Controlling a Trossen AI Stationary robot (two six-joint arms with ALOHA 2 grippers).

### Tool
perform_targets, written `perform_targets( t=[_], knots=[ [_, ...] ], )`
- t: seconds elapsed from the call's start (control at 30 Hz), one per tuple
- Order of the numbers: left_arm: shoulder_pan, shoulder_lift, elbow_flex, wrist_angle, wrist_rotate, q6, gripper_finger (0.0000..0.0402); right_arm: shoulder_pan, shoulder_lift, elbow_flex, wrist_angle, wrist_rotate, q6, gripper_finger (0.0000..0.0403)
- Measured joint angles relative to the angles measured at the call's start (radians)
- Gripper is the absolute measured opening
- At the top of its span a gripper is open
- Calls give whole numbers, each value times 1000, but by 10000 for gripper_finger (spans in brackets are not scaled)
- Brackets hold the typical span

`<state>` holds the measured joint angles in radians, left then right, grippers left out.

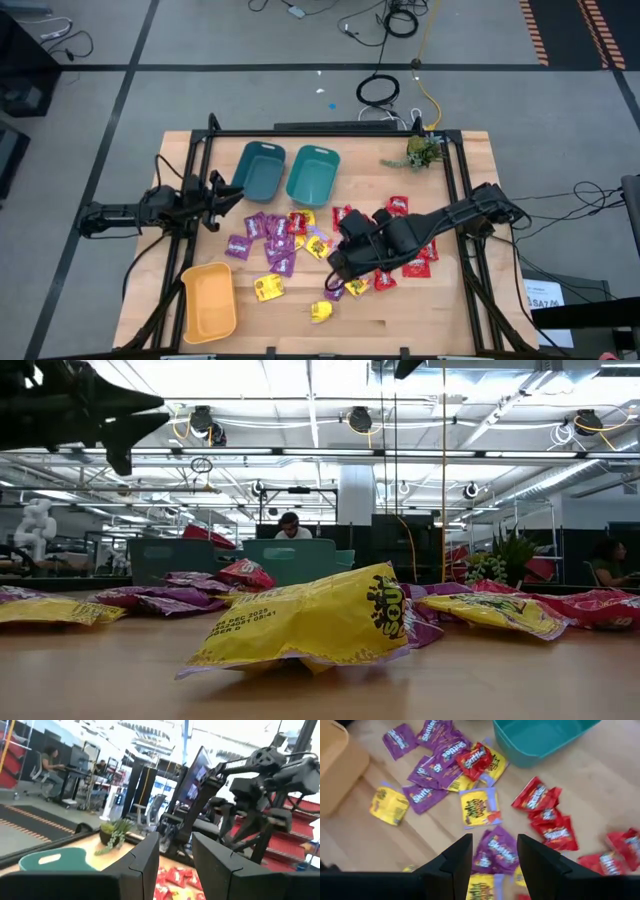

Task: Sort candy
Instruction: Move the yellow bin to the top right of the table

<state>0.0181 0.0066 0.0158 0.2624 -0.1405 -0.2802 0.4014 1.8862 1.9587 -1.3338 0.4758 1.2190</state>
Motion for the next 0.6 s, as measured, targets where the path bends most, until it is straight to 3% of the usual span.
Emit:
perform_targets(
  t=[0.13, 0.3, 0.37, 0.6],
  knots=[
    [0, -1, 32, -24, -34, 11, 153, 8, 0, 0, 19, 15, 104, 146],
    [0, -1, 75, -73, -117, 98, 219, 13, 0, 0, 80, 99, 170, 146],
    [1, -1, 77, -78, -159, 54, 242, 13, 0, 0, 101, 134, 185, 146],
    [0, 0, 79, -87, -68, -128, 258, 16, 18, 1, 162, 209, 222, 146]
  ],
)
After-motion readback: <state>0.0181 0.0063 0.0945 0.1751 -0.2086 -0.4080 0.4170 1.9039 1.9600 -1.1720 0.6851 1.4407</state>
